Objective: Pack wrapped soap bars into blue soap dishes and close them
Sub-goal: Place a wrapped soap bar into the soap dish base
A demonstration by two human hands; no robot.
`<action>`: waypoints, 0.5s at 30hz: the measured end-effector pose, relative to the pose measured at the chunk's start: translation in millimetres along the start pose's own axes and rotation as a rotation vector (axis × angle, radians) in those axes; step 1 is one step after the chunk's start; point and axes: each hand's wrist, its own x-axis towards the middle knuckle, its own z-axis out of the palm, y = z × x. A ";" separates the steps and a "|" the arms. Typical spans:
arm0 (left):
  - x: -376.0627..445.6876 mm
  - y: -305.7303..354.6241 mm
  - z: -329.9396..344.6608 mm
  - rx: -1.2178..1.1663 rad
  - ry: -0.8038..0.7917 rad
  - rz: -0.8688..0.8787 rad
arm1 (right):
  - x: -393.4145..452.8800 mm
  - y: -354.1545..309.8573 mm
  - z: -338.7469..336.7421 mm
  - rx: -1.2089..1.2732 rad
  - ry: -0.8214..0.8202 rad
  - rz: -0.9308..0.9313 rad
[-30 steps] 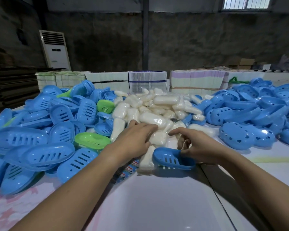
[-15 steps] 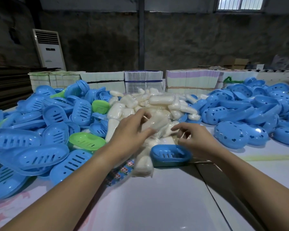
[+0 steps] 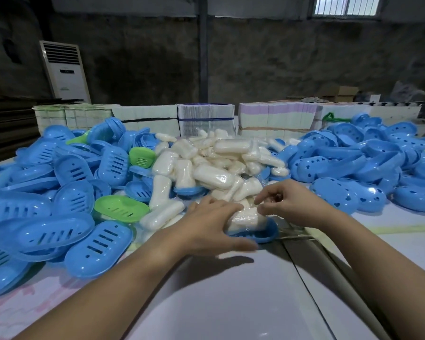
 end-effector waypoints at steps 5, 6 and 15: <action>-2.4 1.8 -1.0 0.032 0.093 0.020 | -3.3 0.6 -5.4 -0.042 -0.092 0.028; -1.8 2.6 -1.5 0.015 0.117 0.023 | -4.2 0.8 -6.8 -0.050 -0.121 0.031; -1.7 -2.8 -12.4 -0.481 0.352 0.001 | -7.3 -2.7 -5.0 0.067 -0.204 0.009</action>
